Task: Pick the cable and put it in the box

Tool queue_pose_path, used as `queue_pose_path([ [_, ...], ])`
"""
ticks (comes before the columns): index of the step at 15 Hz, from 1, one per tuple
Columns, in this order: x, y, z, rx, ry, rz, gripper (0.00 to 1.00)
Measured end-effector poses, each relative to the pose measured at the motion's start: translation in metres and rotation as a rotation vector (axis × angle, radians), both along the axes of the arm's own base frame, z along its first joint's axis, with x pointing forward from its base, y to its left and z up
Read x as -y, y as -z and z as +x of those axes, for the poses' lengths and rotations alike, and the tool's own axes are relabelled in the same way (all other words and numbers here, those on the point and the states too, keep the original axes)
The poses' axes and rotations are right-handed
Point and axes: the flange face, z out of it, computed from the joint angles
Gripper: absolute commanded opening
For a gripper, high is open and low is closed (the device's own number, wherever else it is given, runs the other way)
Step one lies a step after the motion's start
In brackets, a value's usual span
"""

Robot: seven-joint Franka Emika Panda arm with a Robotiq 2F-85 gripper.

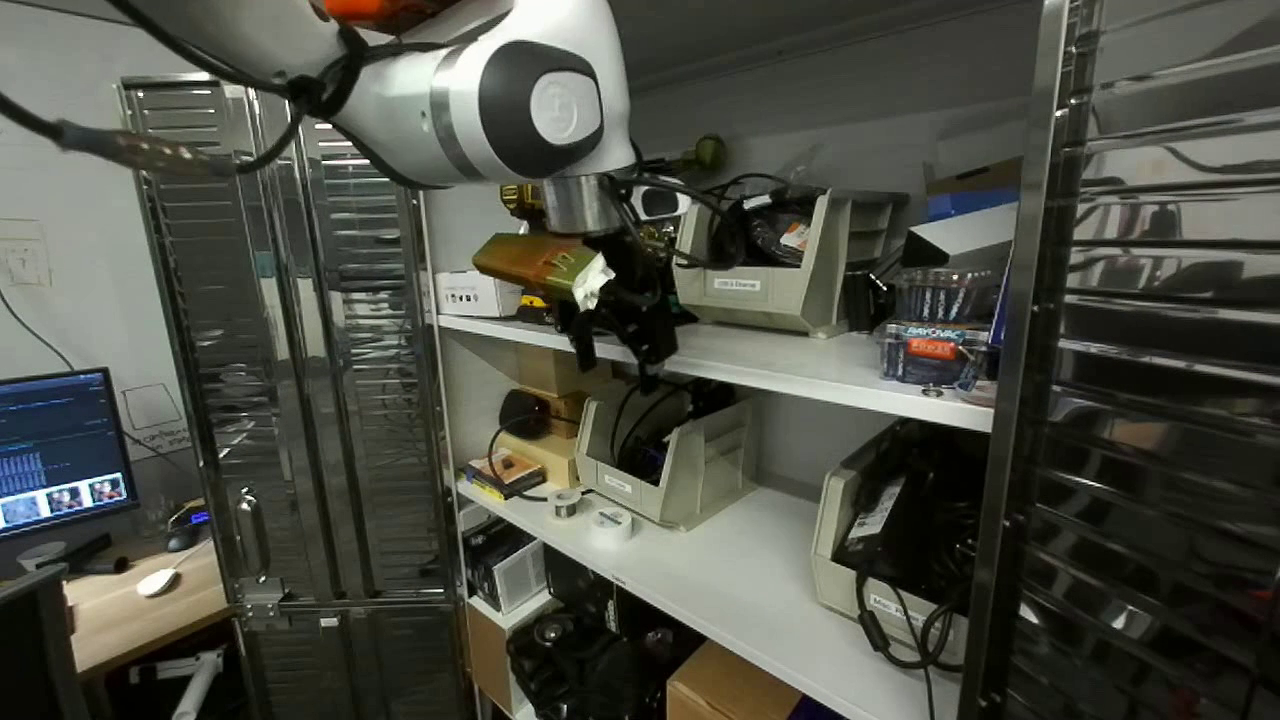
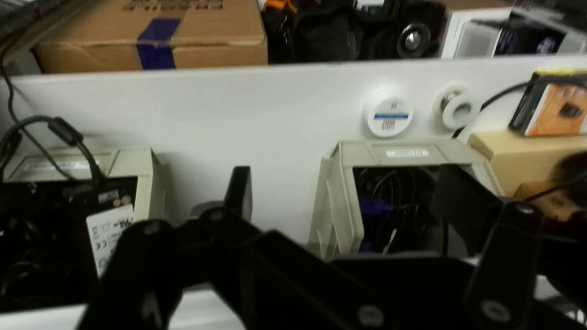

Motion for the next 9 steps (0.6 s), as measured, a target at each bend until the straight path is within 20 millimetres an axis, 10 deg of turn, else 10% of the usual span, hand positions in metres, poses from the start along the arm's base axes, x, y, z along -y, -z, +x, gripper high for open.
queue_pose_path([
  [9,0.011,-0.005,-0.143,-0.158,-0.220,-0.060,1.00],
])
